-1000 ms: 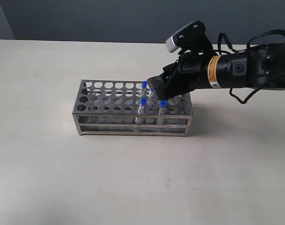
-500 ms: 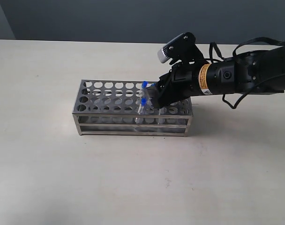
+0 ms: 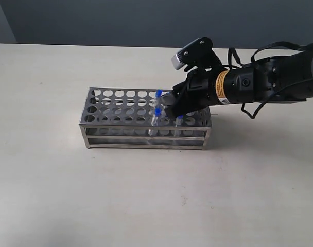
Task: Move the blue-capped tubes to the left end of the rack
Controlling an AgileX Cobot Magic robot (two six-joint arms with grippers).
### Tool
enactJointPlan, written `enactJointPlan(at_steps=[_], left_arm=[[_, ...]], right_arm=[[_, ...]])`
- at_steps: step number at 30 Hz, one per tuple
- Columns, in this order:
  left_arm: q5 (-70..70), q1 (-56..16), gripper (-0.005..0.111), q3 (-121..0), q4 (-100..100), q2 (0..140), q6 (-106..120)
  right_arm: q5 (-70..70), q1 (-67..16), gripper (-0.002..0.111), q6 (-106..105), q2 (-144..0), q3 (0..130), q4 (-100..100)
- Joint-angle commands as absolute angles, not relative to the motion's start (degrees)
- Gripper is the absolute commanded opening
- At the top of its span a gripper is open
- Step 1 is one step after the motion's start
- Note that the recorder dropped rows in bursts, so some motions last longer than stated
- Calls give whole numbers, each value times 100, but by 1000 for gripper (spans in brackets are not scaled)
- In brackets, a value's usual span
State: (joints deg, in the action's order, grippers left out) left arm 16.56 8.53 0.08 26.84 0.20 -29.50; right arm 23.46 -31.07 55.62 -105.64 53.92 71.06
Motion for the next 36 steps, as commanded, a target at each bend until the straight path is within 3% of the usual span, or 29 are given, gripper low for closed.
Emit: enactJointPlan(at_steps=[1, 3, 23, 36], left_arm=[[1670, 838, 1, 0, 2702, 0, -2959], [1670, 838, 1, 0, 2702, 0, -2959], [1670, 838, 1, 0, 2702, 0, -2959], [1670, 838, 1, 0, 2702, 0, -2959]], right_arm=[[2340, -3113, 11, 5561, -10572, 5411, 7141], [2422, -3113, -1, 5561, -10572, 5411, 7141], [2323, -3218, -1, 5561, -9227, 5500, 7300], [2300, -4158, -1, 5561, -10471, 7113, 7300]])
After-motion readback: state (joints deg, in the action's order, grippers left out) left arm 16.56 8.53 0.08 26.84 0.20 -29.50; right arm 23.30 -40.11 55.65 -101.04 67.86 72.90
